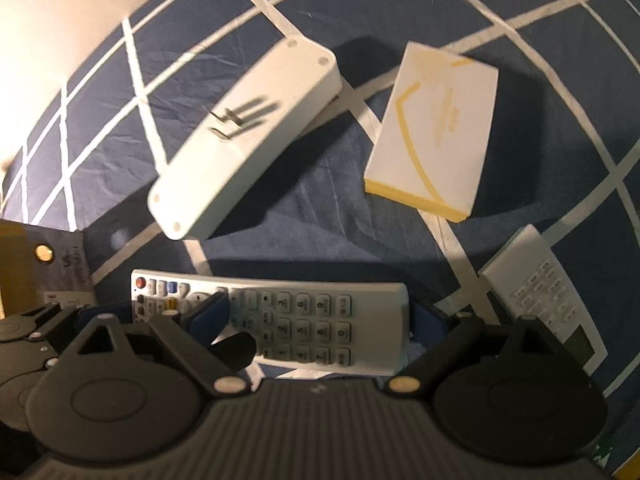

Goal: Organize objects
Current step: 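Close both grippers on the white TV remote and lift it, then carry the white remote over the cardboard box and lower it inside, then open both grippers to release the remote and lift away, then move both grippers to the DARLIE toothpaste box and grasp it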

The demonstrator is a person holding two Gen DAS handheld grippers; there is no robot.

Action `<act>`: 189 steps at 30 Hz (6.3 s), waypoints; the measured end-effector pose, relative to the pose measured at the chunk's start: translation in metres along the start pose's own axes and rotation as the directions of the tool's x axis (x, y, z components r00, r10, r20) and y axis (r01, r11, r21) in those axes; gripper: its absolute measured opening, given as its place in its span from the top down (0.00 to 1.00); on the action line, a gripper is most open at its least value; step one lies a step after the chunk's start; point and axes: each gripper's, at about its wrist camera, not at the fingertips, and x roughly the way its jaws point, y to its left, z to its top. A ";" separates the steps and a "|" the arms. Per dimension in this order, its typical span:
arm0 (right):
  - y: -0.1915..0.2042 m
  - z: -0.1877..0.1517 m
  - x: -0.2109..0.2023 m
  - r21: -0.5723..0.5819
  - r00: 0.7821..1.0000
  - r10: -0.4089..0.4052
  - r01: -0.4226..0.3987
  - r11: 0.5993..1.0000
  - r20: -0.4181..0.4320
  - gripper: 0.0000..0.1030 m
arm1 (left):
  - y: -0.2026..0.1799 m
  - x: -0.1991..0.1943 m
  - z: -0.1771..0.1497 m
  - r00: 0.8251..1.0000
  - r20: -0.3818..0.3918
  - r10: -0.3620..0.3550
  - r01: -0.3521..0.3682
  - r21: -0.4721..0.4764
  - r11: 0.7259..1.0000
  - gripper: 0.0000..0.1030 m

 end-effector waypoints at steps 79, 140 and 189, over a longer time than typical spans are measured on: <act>0.333 -0.100 -0.003 -0.525 0.985 0.174 -0.140 0.839 0.016 0.09 | 0.273 -0.135 -0.147 0.953 0.209 0.221 -0.103 -0.462 0.881 0.04; 0.351 -0.049 0.047 -0.507 0.988 0.154 -0.117 0.854 0.030 0.08 | 0.320 -0.099 -0.107 0.965 0.189 0.179 -0.063 -0.496 0.866 0.03; 0.136 -0.131 -0.121 -0.295 0.954 0.128 -0.044 0.954 0.270 0.00 | 0.095 -0.156 -0.163 0.957 0.241 0.161 -0.096 -0.260 0.961 0.00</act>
